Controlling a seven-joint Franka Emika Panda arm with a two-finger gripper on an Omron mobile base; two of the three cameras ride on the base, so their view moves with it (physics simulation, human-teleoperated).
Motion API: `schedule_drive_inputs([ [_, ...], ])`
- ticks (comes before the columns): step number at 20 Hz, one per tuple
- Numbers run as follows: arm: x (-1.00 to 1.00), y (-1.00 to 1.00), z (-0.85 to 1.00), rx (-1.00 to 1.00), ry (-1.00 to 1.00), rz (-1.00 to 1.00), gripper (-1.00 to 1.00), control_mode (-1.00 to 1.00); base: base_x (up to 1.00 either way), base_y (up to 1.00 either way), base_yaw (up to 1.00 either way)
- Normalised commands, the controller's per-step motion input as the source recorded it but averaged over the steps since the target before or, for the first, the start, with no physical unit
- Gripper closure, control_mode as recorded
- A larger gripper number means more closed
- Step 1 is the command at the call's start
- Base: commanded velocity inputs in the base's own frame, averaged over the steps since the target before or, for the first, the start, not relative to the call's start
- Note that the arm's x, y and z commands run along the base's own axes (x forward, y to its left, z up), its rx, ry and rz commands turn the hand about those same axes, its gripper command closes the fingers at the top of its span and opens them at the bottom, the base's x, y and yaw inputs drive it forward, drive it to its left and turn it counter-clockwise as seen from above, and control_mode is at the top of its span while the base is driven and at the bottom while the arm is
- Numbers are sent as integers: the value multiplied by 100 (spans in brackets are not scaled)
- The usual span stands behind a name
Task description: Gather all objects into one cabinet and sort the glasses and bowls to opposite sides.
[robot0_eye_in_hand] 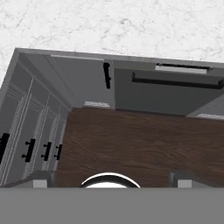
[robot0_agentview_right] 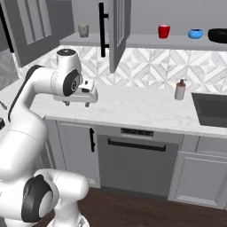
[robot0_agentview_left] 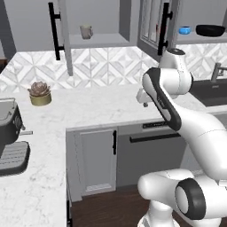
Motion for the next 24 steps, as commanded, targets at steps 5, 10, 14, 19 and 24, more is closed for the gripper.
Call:
schedule_drive_inputs([
  [5, 0, 0, 0, 0, 0, 0, -100, 100, -2, 65, 0],
  [10, 0, 0, 0, 0, 0, 0, -100, 100, 0, 34, 1],
  [14, 0, 0, 0, 0, 0, 0, -100, 100, 8, 1, 15],
  [19, 0, 0, 0, 0, 0, 0, -100, 100, 15, 0, 24],
  [24, 0, 0, 0, 0, 0, 0, -100, 100, 2, 0, 18],
])
